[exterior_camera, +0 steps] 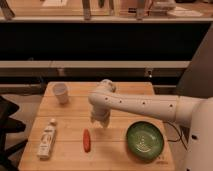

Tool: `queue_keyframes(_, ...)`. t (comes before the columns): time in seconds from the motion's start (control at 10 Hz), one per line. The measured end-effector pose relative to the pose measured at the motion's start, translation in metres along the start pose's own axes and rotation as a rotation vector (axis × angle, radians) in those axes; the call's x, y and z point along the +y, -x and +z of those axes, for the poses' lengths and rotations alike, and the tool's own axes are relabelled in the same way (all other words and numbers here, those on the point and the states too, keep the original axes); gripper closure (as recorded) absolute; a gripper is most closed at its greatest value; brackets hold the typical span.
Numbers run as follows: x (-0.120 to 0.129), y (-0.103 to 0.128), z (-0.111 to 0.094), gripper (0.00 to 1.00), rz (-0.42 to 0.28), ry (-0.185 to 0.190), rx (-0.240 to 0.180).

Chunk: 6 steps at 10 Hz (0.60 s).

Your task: Drag the pepper across the table

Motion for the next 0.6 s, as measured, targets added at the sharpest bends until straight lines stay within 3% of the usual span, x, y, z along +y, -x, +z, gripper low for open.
queue_keyframes(0.3, -0.013, 0.012, 0.018, 0.20, -0.100, 0.056, -0.005)
queue_keyframes(0.6, -0.009, 0.039, 0.051, 0.20, -0.176, 0.140, -0.045)
